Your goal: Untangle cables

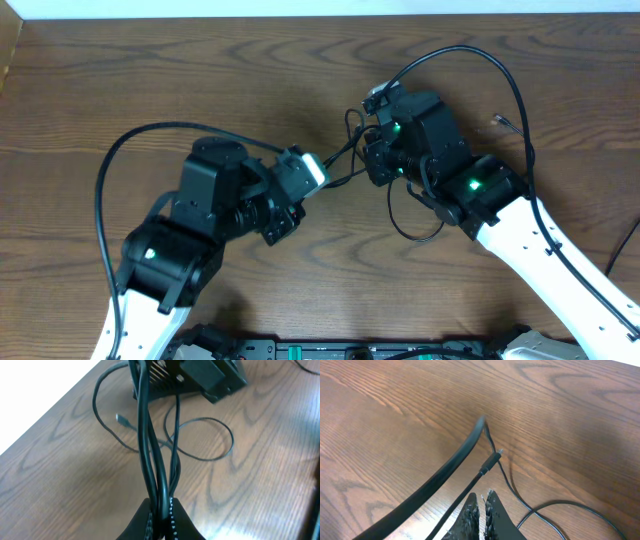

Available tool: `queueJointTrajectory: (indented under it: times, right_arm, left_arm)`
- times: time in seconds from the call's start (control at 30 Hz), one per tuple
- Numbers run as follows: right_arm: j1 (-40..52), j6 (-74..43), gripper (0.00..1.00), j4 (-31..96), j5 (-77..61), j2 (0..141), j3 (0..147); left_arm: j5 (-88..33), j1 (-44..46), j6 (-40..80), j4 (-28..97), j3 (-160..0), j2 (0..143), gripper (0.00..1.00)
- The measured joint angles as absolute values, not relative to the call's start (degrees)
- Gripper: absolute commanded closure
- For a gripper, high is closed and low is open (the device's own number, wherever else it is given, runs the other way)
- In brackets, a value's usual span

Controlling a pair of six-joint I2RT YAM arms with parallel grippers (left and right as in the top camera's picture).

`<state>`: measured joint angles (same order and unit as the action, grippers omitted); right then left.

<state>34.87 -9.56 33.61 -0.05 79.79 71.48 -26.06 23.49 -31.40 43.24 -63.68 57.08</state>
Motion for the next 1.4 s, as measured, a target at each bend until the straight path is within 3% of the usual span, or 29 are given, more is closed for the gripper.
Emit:
queueJointTrajectory:
  times: [0.4,0.67,0.9,1.13,1.4]
  right_arm:
    - [34.1,-9.5,0.99,33.3,2.5,79.8,71.5]
    - [16.9,-11.1,0.99,35.2,17.0,80.0,71.5]
    - [10.4,-12.2,0.99,35.7,12.4,80.0,71.5]
    - [13.1,-10.7,0.99,32.9,-0.8,80.0,71.5]
    - [23.7,-4.4,0.99,30.8,-9.1,80.0,71.5]
  left_arm:
    - [-25.2,23.7,-31.6,46.8,-63.7,51.6,0.93]
    - [-23.2,23.4,-31.6,49.1,-63.7,48.8,0.93]
    - [-22.2,23.4,-31.6,47.7,-63.7,49.1,0.93]
    - [-22.1,23.4,-31.7,42.2,-63.7,52.6,0.92]
    - [-24.6,23.4,-31.8,31.9,-63.7,64.4,0.92]
